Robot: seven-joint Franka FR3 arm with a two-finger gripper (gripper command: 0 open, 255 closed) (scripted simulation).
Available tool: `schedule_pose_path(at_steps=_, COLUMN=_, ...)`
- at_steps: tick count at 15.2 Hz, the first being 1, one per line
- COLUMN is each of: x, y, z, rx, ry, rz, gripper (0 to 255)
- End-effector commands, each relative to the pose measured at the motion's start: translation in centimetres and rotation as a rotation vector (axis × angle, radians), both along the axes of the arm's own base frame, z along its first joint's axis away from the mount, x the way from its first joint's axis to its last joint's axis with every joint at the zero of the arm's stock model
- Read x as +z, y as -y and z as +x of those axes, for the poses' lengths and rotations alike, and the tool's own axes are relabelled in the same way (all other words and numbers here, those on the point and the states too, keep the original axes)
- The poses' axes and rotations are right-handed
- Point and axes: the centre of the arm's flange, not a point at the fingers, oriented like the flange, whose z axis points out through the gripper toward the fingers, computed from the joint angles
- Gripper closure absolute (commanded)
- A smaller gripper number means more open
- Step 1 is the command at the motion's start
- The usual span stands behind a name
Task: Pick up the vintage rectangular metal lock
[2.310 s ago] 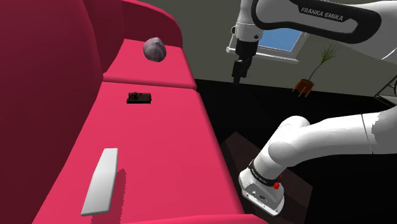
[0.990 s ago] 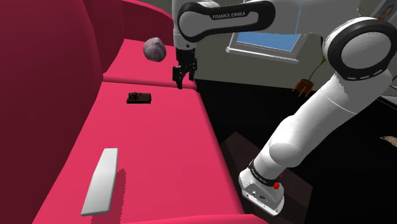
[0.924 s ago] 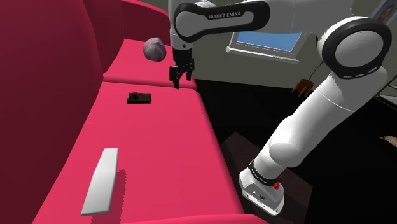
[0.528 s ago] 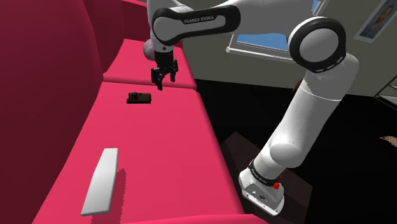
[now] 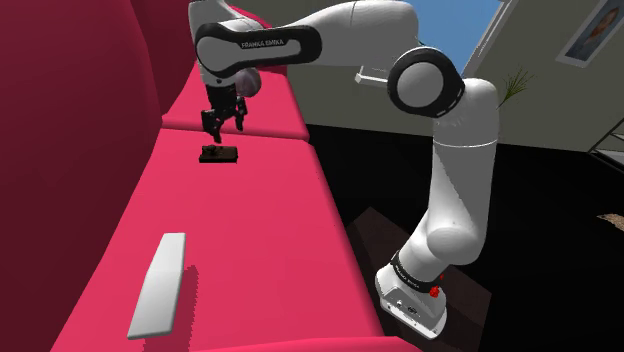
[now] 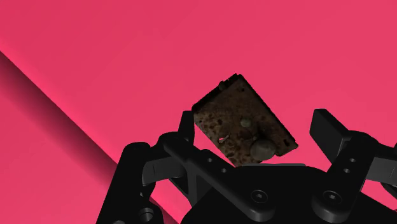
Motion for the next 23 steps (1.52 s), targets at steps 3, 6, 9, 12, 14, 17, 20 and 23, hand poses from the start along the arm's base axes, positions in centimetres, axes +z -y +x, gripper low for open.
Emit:
schedule_pose_path(at_steps=3, x=-1.8, y=-2.7, z=3.9, rx=0.005, ry=0.004, rz=0.000, gripper=0)
schedule_pose_path(at_steps=6, x=-3.2, y=-3.2, z=4.7, rx=0.006, ry=0.005, rz=0.000, gripper=0)
schedule_pose_path(at_steps=9, x=-4.8, y=-3.2, z=4.7, rx=0.006, ry=0.005, rz=0.000, gripper=0)
schedule_pose_path(at_steps=12, x=-6.1, y=-3.2, z=4.7, rx=0.006, ry=0.005, rz=0.000, gripper=0)
schedule_pose_path(at_steps=14, x=-6.1, y=-3.1, z=4.7, rx=0.006, ry=0.005, rz=0.000, gripper=255)
schedule_pose_path(at_steps=17, x=-6.1, y=-3.2, z=4.7, rx=0.006, ry=0.005, rz=0.000, gripper=255)
schedule_pose_path(at_steps=20, x=-6.1, y=-3.2, z=4.7, rx=0.006, ry=0.005, rz=0.000, gripper=255)
schedule_pose_path(at_steps=23, x=-6.1, y=-3.2, z=4.7, rx=0.006, ry=0.005, rz=0.000, gripper=255)
